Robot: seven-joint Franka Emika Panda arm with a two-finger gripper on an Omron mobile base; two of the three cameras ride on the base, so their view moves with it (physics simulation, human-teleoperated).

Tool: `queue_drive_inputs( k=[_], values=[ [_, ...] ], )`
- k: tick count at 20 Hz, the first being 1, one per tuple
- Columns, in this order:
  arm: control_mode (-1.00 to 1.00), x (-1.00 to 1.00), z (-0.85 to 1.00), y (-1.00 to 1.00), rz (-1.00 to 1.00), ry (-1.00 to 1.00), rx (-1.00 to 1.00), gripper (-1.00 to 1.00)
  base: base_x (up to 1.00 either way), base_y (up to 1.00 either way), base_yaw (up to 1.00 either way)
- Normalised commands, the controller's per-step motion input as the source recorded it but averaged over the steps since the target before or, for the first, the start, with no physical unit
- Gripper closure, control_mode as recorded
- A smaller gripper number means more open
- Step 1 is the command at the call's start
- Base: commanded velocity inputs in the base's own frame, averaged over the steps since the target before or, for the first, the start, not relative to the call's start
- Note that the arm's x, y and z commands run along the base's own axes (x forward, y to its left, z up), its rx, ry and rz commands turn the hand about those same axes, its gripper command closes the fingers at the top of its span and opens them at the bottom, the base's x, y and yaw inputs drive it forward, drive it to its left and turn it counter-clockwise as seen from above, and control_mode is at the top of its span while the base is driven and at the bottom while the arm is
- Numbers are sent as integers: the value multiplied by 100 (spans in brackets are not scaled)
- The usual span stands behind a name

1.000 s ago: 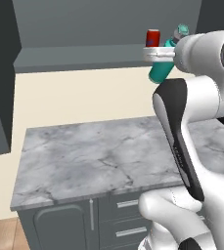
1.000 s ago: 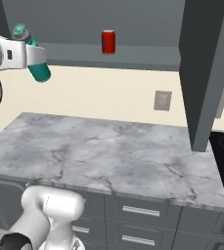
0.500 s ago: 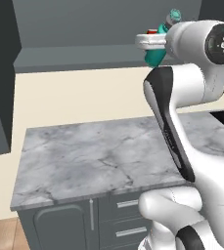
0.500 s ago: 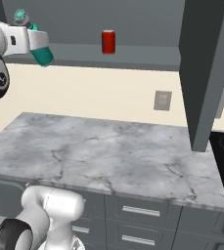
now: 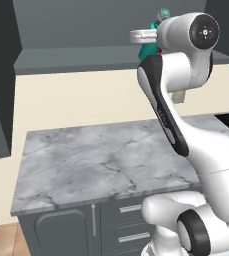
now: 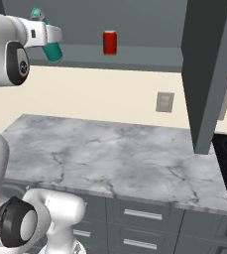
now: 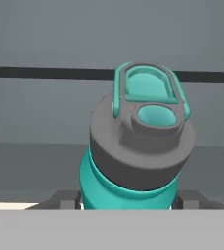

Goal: Sort all alcoholic drinks to one cabinet, and non-alcoholic drinks to the other.

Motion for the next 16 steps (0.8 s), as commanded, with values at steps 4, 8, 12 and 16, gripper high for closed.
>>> queue_drive_inputs(
  k=[4, 8, 12, 16],
  values=[
    [-100, 71, -26, 5, 3, 0, 0, 100, 0, 0, 0],
    [-100, 71, -23, 5, 1, 0, 0, 100, 0, 0, 0],
    [-100, 64, -3, 4, 0, 1, -3, 100, 0, 0, 0],
    [-100, 61, 0, 6, 0, 9, -2, 100, 0, 0, 0]
  ],
)
